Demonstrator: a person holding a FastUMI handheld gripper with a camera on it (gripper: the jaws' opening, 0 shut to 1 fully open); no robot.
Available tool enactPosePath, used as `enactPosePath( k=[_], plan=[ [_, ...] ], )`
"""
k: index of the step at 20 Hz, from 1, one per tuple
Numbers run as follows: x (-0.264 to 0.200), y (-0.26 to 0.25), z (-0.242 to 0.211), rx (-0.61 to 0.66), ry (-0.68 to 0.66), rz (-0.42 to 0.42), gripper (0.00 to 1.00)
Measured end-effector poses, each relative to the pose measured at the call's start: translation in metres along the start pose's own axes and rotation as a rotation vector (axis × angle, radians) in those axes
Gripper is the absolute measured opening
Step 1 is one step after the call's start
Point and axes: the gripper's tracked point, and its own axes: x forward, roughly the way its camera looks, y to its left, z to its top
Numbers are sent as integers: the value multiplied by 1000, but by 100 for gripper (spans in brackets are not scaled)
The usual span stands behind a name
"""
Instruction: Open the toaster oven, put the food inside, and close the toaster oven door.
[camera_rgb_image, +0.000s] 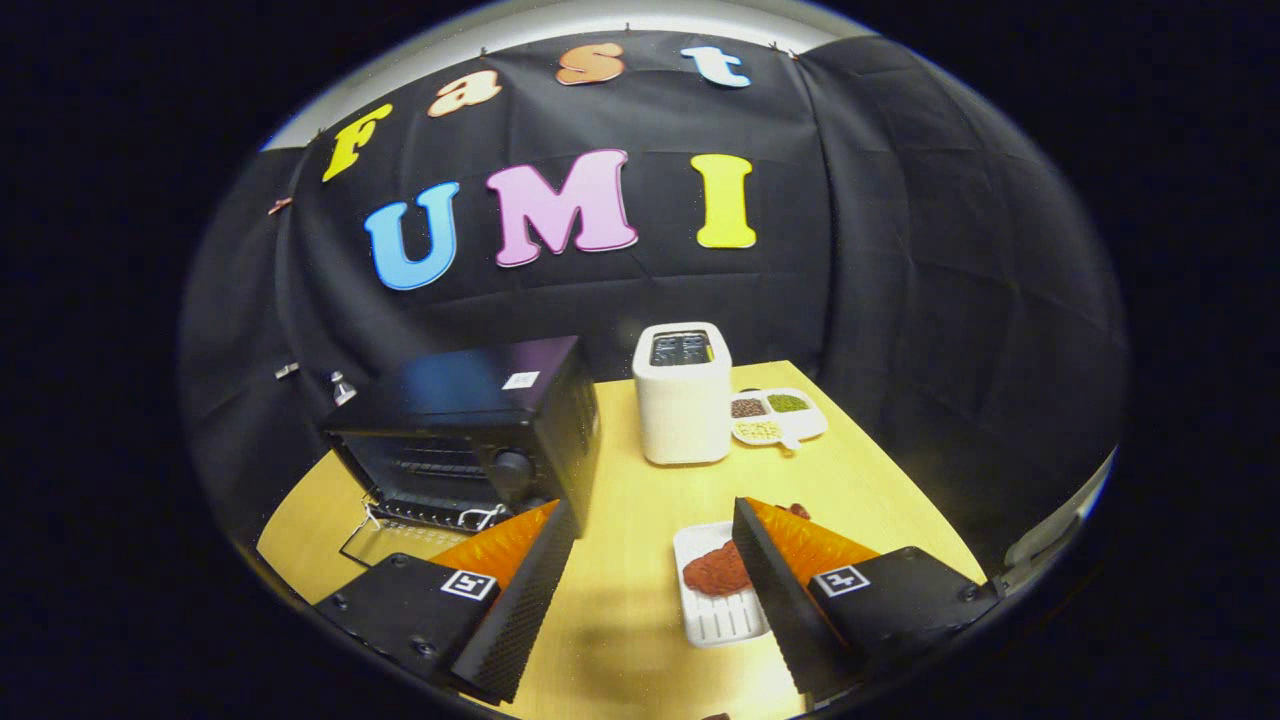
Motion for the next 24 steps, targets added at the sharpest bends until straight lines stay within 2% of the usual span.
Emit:
enactPosePath(
  k=[6, 12, 14, 16, 17, 18, 20, 23, 24],
  plan=[
    [34, -63, -29, 98, 67, -8, 98],
    [70, -83, -67, 216, 151, 34, 95],
    [79, -78, -74, 268, 169, 71, 86],
    [87, -72, -77, 303, 185, 94, 81],
    [91, -69, -82, 321, 205, 111, 68],
    [92, -68, -85, 341, 224, 123, 67],
    [94, -66, -88, 413, 256, 150, 56],
    [91, -71, -85, 520, 275, 166, 30],
    [92, -70, -85, 543, 268, 169, 24]
  ],
)
